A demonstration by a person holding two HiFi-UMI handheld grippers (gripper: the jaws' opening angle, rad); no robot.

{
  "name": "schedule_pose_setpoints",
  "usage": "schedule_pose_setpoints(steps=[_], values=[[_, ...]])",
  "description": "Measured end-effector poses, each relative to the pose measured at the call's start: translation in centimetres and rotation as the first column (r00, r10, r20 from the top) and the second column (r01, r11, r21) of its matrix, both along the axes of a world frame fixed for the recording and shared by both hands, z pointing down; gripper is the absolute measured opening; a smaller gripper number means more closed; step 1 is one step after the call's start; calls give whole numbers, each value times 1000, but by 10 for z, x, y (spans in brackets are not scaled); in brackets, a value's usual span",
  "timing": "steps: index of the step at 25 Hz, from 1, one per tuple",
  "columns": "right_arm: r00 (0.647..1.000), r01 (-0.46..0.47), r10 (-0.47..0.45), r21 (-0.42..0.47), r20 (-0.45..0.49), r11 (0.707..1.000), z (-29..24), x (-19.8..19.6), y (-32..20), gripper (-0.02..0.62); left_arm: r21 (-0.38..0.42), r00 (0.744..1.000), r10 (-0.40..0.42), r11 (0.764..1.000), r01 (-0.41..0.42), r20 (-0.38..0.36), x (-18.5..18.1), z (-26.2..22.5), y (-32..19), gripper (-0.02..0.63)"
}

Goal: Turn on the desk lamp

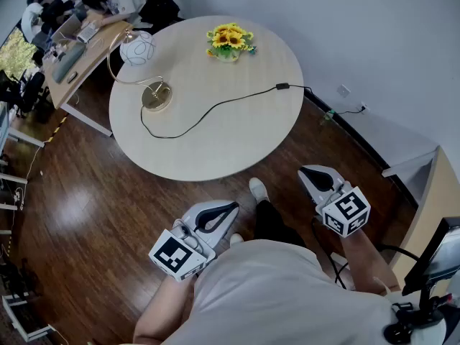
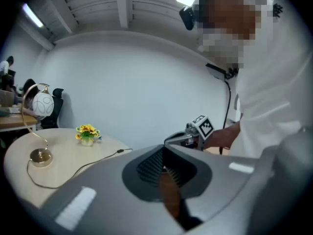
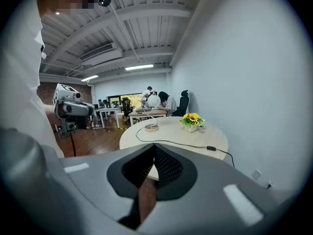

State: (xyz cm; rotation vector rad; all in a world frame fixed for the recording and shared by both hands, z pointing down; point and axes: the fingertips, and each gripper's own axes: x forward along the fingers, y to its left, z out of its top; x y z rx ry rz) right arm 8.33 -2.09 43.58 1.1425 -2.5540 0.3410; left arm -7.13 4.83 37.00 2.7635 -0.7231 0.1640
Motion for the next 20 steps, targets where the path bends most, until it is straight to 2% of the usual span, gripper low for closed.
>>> schedule_pose_setpoints(steps=[4,10,15,20], values=[[999,45,-45,-18,-26,999,20,18,-97,3,23,997,-74,997,73,24,12,-14,-76,18],[981,119,-130,-86,-143,989,77,49,-231,3,34,988,-154,988,153,16,37,-26,-173,18],[943,147,-194,-187,-271,971,147,76,-304,3,19,972,-233,972,233,13,43,-25,-220,18],[896,137,-233,-263,-378,955,203,94,-360,3,-17,957,-290,957,291,23,35,-15,-243,18]])
